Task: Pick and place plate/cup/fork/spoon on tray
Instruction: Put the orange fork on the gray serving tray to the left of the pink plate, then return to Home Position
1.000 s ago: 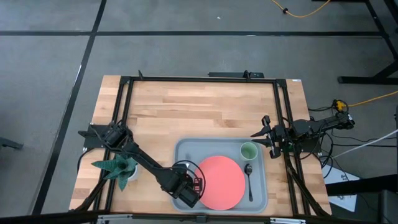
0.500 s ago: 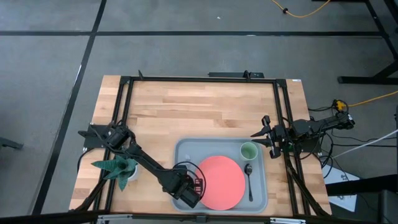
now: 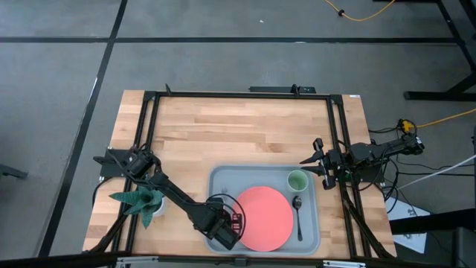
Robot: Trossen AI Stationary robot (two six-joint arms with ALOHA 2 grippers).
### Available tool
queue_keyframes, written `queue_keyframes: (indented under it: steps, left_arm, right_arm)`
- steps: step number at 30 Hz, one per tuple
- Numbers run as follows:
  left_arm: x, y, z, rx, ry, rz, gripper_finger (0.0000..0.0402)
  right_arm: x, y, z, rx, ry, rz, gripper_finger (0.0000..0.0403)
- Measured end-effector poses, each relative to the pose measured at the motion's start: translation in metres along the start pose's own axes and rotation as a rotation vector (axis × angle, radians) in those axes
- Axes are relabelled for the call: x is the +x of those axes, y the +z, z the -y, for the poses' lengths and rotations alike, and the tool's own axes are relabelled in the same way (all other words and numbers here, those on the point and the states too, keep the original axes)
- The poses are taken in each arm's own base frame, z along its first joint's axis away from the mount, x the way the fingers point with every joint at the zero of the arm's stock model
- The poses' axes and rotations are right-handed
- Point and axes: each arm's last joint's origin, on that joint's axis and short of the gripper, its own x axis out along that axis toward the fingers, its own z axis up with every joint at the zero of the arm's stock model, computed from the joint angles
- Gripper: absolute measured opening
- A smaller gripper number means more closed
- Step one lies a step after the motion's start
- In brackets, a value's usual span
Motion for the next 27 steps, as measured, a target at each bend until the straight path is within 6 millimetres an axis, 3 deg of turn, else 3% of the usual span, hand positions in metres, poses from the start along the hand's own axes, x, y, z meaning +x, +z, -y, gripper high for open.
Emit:
queue_keyframes:
  steps: [10,27]
  left_arm:
    - [-0.0002,-0.0013,0.0004,0.000,-0.013,-0.001,0.0113]
    - [-0.0065,-0.0004,-0.0056,0.024,0.012,0.040,0.0116]
  right_arm:
    - [0.0000,0.0000,0.0000,0.000,0.000,0.000,0.0083]
    - [0.0000,0.0000,0.0000,0.000,0.000,0.000,0.0083]
